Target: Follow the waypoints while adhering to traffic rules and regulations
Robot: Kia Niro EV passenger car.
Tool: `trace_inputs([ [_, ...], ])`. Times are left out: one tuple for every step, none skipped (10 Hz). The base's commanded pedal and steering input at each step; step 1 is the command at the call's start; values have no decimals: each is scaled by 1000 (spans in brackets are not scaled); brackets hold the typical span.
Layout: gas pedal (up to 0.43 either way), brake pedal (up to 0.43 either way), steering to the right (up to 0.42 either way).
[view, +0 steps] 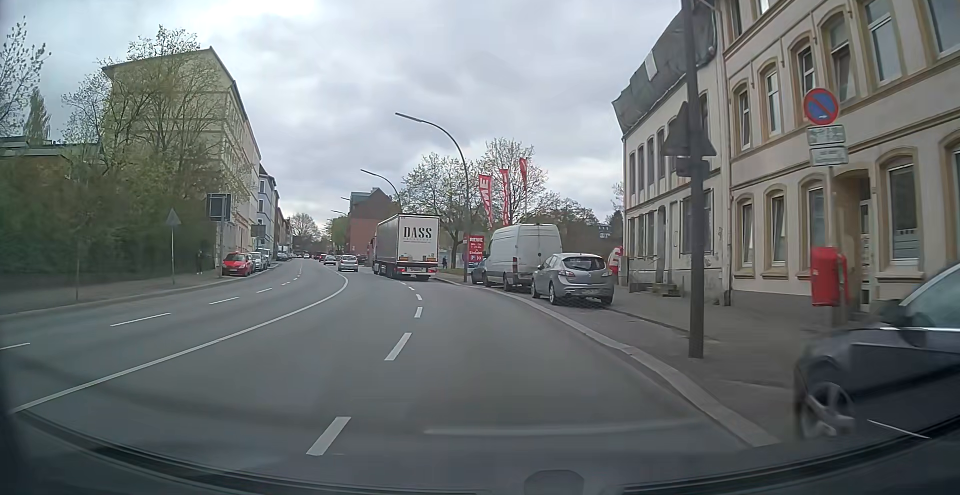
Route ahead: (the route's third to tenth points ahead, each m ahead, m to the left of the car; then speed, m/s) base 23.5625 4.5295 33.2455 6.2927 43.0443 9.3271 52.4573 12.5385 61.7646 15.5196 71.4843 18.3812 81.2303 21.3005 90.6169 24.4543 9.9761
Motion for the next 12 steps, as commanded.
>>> trace_inputs([
  [157,0,-31],
  [157,0,-31],
  [157,0,-31],
  [157,0,-31],
  [157,0,-31],
  [157,0,-32],
  [157,6,-36],
  [157,0,-37],
  [150,0,-37],
  [150,0,-38],
  [150,0,-39],
  [150,0,-39],
])
